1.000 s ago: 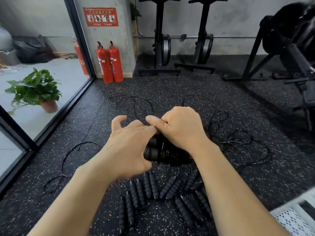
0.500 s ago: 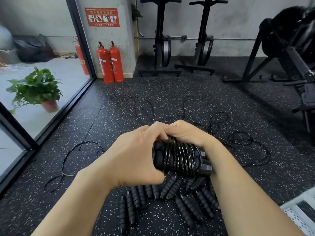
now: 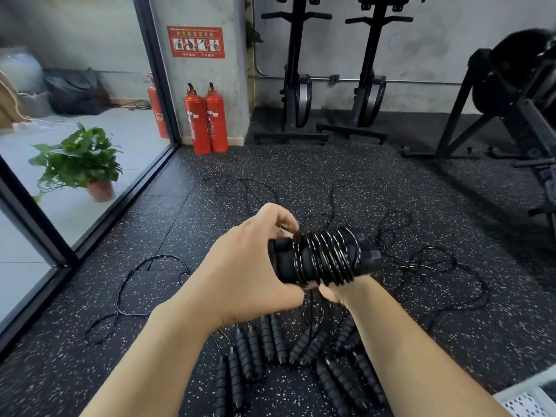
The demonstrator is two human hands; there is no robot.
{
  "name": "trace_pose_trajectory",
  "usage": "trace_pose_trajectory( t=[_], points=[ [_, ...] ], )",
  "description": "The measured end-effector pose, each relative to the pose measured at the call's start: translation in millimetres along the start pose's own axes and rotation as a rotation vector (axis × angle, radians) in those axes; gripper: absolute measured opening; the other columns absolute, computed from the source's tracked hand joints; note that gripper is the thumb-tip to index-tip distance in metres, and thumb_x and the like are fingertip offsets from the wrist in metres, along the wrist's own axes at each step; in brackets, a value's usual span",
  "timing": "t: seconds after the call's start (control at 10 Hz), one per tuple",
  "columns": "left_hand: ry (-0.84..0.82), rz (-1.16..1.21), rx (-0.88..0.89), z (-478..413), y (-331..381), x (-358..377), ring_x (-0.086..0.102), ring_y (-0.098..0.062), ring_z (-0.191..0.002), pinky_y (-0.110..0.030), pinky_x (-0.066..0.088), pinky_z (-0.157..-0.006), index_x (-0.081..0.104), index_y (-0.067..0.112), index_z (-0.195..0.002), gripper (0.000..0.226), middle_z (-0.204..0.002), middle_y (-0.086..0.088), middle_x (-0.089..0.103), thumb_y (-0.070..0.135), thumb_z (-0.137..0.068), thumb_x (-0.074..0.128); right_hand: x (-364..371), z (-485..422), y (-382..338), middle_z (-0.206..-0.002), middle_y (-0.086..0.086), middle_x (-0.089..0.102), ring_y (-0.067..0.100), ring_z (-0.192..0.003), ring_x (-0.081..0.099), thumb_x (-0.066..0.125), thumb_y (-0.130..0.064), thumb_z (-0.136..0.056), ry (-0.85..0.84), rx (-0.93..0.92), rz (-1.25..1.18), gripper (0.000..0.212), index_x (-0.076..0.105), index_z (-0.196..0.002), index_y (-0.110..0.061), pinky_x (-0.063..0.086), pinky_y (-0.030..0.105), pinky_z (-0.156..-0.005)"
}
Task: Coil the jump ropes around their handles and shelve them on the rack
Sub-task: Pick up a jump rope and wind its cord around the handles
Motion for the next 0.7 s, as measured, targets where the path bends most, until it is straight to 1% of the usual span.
trace_pose_trajectory(
  t=[0.1,0.2,0.3,0.4,0.5,0.6,0.7],
  points=[
    [0.089,-0.052,-0.102,-4.4,-17.9,-0.6,0.056,0.001,-0.076,-0.022,0.043,-0.064,0.04,0.046,-0.102,0.062,-0.09,0.017,0.065,0.059,-0.043,0.054,20.1,26.8,-12.0,-0.046,-0.004,0.048,0.003,-0.042,0.041,0.03,0.001,-0.102,-0.088,0.076,-0.007,0.039,0.038,-0.066,-0.011,0.032,0.012,-0.039],
    [0.18,-0.127,-0.225,-8.0,-38.4,-3.2,0.058,-0.003,-0.083,-0.025,0.041,-0.068,0.036,0.044,-0.12,0.07,-0.103,0.014,0.061,0.049,-0.058,0.068,32.7,24.3,-18.2,-0.058,-0.003,0.062,0.001,-0.049,0.053,0.045,-0.013,-0.099,-0.028,-0.055,0.183,0.03,0.057,-0.074,-0.003,0.042,0.016,-0.049],
    [0.231,-0.173,-0.298,-9.5,-54.3,-6.8,0.058,-0.013,-0.097,-0.029,0.04,-0.075,0.03,0.037,-0.135,0.076,-0.115,0.009,0.057,0.043,-0.07,0.07,41.3,31.0,-30.3,-0.077,0.006,0.071,0.024,-0.07,0.065,0.048,-0.018,-0.093,0.023,-0.197,0.24,0.023,0.067,-0.09,-0.006,0.05,0.031,-0.064],
    [0.251,-0.198,-0.326,-7.6,-60.6,-11.8,0.053,-0.021,-0.112,-0.032,0.041,-0.083,0.024,0.032,-0.143,0.082,-0.122,0.002,0.054,0.042,-0.075,0.069,43.4,39.2,-34.8,-0.052,0.002,0.047,0.013,-0.047,0.035,0.049,-0.004,-0.089,-0.075,-0.217,0.139,0.025,0.059,-0.068,-0.013,0.027,0.022,-0.045],
    [0.233,-0.254,-0.277,-7.4,-55.9,-10.2,0.044,-0.022,-0.124,-0.035,0.042,-0.09,0.013,0.024,-0.151,0.09,-0.129,0.0,0.05,0.036,-0.082,0.069,48.6,45.6,-39.9,-0.054,0.006,0.046,0.013,-0.048,0.038,0.066,-0.034,-0.083,-0.137,-0.163,0.027,0.025,0.058,-0.069,-0.014,0.027,0.021,-0.043],
    [0.217,-0.289,-0.216,-8.2,-48.8,-6.0,0.033,-0.021,-0.13,-0.035,0.04,-0.096,0.002,0.018,-0.155,0.098,-0.138,0.0,0.045,0.027,-0.083,0.067,49.1,48.1,-46.3,-0.048,-0.005,0.049,0.006,-0.041,0.039,0.072,-0.032,-0.084,-0.088,-0.211,-0.001,0.03,0.056,-0.066,-0.014,0.03,0.015,-0.04],
    [0.128,-0.185,-0.272,-7.4,-53.3,-3.1,0.039,-0.019,-0.131,-0.038,0.042,-0.102,0.013,0.024,-0.154,0.097,-0.143,0.004,0.042,0.037,-0.075,0.068,48.9,50.9,-54.1,-0.045,-0.013,0.055,-0.003,-0.038,0.047,0.065,-0.013,-0.089,-0.102,-0.278,-0.116,0.017,0.059,-0.073,-0.012,0.034,0.007,-0.04]
  ],
)
Point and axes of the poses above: each hand's wrist, its own z-axis away from the middle knuckle, its own x-axis out of the palm, y = z × x, the point moved 7 cm from there along -z, towards the middle knuckle
